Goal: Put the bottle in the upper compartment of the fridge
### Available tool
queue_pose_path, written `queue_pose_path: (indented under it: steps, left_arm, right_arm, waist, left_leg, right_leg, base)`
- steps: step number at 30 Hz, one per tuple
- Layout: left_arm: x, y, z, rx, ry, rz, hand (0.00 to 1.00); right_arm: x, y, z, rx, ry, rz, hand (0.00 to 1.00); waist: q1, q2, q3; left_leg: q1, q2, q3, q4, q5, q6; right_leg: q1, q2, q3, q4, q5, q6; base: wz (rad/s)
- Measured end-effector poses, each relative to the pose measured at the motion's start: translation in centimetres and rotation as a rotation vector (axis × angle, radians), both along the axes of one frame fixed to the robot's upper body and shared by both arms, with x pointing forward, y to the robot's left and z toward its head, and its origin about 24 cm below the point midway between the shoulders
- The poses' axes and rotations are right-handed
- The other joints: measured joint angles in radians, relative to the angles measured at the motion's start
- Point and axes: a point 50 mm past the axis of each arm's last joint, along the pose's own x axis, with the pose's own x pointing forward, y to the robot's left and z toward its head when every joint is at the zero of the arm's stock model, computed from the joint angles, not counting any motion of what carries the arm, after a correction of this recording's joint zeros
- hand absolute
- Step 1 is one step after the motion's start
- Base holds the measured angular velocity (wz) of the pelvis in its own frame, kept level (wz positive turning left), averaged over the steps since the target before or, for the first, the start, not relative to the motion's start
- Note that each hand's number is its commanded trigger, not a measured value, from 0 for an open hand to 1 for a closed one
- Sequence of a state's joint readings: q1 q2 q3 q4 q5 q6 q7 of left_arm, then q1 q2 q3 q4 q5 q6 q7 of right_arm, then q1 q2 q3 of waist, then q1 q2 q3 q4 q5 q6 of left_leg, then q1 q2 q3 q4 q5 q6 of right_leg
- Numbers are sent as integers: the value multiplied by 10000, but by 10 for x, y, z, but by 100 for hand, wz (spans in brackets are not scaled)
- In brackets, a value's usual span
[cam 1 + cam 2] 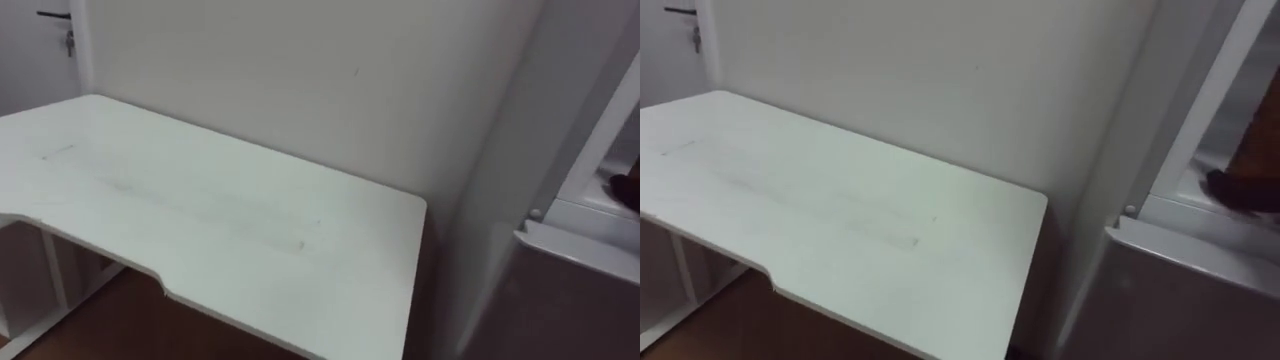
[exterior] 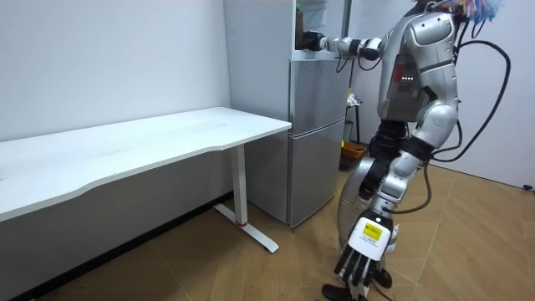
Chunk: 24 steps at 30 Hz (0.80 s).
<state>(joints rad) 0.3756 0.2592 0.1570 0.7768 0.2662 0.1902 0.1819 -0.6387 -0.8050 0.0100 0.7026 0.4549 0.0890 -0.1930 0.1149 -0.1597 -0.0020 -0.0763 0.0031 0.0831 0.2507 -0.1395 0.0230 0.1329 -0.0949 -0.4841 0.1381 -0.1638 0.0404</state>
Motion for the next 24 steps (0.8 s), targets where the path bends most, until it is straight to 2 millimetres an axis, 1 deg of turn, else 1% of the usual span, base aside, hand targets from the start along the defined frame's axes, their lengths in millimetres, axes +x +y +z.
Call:
queue_pose_path:
  steps: [1,2,3,4,5,6,11,15,17,19,21,24]
  left_arm:
    - [0,0,0,-17,-6,-4,0]
    - [1,0,0,-67,-19,-11,0]
    - [1,0,0,-104,-17,-17,0]
    - [2,0,0,-154,-12,-28,0]
    - [3,0,-1,-170,-29,-35,0]
    - [3,0,0,-163,-56,-7,0]
    - [-1,-1,-2,-226,-38,259,0]
    - [-4,-2,-3,-269,53,312,0]
    - [-6,-3,-4,-295,133,347,0]
    - [-8,-3,-4,-297,169,355,0]
    - [-9,-3,-4,-308,206,354,0]
    - [-13,-7,-6,-414,244,553,0]
  right_arm:
    - [-1,1,-1,-34,-1,47,0]
    - [-1,3,1,-80,-51,157,0]
    - [0,5,3,-99,-78,214,0]
    - [0,6,4,-133,-131,277,0]
    - [0,7,5,-142,-175,316,0]
    - [0,8,5,-102,-240,393,0]
    - [-9,9,6,-114,-509,504,0]
    - [-12,8,6,-151,-543,396,0]
    - [-11,15,13,-307,-774,659,0]
    - [-11,21,21,-446,-1108,867,0]
    - [-12,24,29,-567,-1436,888,0]
    - [-21,27,42,-694,-2379,623,0]
  waist:
    - [-85,64,-32]
    - [-129,98,-45]
    - [-173,145,-38]
    - [-296,219,-81]
    - [-346,270,-74]
    - [-414,291,-90]
    - [-823,297,-104]
    - [-963,312,-105]
    - [-1139,357,-118]
    - [-1178,380,-143]
    - [-1274,376,-144]
    - [-1355,351,-143]
  left_leg:
    - [134,4,32,-119,-11,6]
    - [287,13,132,-215,-11,9]
    - [355,15,179,-270,-11,10]
    - [406,13,245,-343,-12,17]
    - [528,8,369,-454,-3,28]
    - [576,10,507,-510,2,33]
    - [729,18,653,-525,-48,31]
    - [853,66,870,-547,-73,19]
    - [875,138,963,-565,-74,21]
    - [899,175,1114,-617,-73,18]
    - [897,171,1118,-617,-69,16]
    - [928,176,1126,-618,-70,17]
  right_leg:
    - [35,-21,80,37,4,8]
    - [75,-51,169,105,4,11]
    - [97,-64,173,146,4,13]
    - [108,-86,183,157,12,26]
    - [131,-100,228,158,22,43]
    - [144,-111,225,153,23,44]
    - [243,-108,201,152,24,47]
    - [240,-100,384,150,24,47]
    - [203,-102,469,151,24,46]
    - [115,-85,631,159,29,38]
    - [105,-81,642,169,36,27]
    - [91,-79,718,177,41,19]
  base:
    - [-14]
    - [-20]
    - [-23]
    - [-24]
    - [-31]
    - [-27]
    - [-10]
    - [-20]
    - [-14]
    - [-22]
    - [-6]
    - [-5]
